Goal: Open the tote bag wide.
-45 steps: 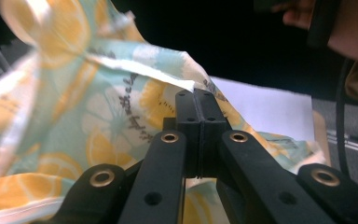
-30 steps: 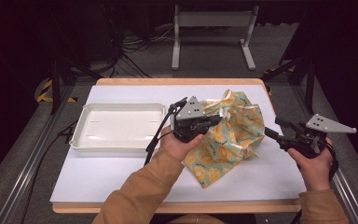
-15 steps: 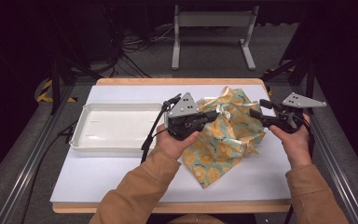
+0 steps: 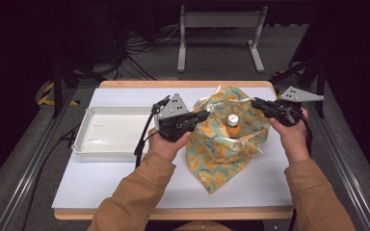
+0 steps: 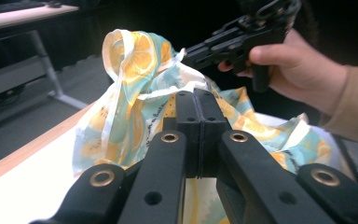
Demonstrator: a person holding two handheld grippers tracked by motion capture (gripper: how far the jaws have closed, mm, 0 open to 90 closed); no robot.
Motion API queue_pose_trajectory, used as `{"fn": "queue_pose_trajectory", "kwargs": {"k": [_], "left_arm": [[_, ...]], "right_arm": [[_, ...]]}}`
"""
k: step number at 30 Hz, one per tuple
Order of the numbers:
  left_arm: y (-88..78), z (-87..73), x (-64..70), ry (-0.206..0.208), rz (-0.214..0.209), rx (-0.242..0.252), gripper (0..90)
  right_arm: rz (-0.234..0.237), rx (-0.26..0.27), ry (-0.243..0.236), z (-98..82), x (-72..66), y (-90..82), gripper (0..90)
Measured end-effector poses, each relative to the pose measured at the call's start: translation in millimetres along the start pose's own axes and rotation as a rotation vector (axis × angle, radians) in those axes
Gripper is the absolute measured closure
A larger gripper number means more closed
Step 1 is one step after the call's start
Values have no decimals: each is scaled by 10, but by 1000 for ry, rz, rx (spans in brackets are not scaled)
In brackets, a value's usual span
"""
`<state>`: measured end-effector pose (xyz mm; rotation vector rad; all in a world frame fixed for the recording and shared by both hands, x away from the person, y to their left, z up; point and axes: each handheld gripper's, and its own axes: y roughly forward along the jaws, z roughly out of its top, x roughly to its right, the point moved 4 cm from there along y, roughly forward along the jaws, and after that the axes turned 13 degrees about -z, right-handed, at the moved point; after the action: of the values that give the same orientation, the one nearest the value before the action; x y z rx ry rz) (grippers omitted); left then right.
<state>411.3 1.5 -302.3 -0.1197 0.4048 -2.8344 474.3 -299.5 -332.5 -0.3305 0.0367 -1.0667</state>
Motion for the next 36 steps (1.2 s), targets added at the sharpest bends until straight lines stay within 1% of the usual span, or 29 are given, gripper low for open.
{"fn": "queue_pose_trajectory", "kwargs": {"k": [2,4,5,6,7,9,10,11,12,13,14,18,20,23,24,25,29,32,36], "left_arm": [[-34,-42,-51,-6,17,-9,900],[-52,-118,-110,-26,36,-27,900],[-55,-185,-159,-48,43,-34,900],[-54,-230,-194,-60,48,-39,900],[-45,-276,-221,-78,50,-41,900],[-17,-360,-267,-101,52,-55,900],[4,-399,-286,-106,56,-65,900],[4,-399,-286,-106,56,-65,900],[33,-443,-302,-117,53,-78,900],[64,-479,-310,-128,53,-86,900],[92,-515,-321,-128,54,-103,900],[230,-666,-308,-141,53,-162,900],[275,-714,-297,-138,51,-174,900],[334,-778,-286,-142,45,-190,900],[355,-803,-279,-152,41,-192,900],[368,-822,-281,-152,42,-193,899],[402,-921,-274,-160,35,-215,899],[430,-1011,-272,-171,37,-233,899],[476,-1129,-281,-198,38,-278,899]], "right_arm": [[7,3,-3,29,-37,41,844],[9,6,-6,47,-60,68,844],[9,4,-6,52,-69,84,843],[5,0,-9,51,-71,113,845],[0,-7,-6,44,-64,135,847],[-6,-28,2,20,-51,179,852],[-9,-39,4,5,-44,197,854],[-13,-49,2,-12,-36,216,855],[-13,-49,2,-12,-36,216,855],[-14,-63,5,-36,-31,235,855],[-15,-72,7,-60,-25,251,855],[-26,-131,15,-197,9,320,854],[-25,-145,21,-259,20,338,853],[-25,-172,28,-368,33,366,853],[-26,-174,33,-393,37,372,852],[-22,-179,44,-433,42,380,853],[-20,-205,60,-548,47,404,853],[-24,-234,64,-627,49,428,852],[-30,-282,81,-764,53,476,839]]}}
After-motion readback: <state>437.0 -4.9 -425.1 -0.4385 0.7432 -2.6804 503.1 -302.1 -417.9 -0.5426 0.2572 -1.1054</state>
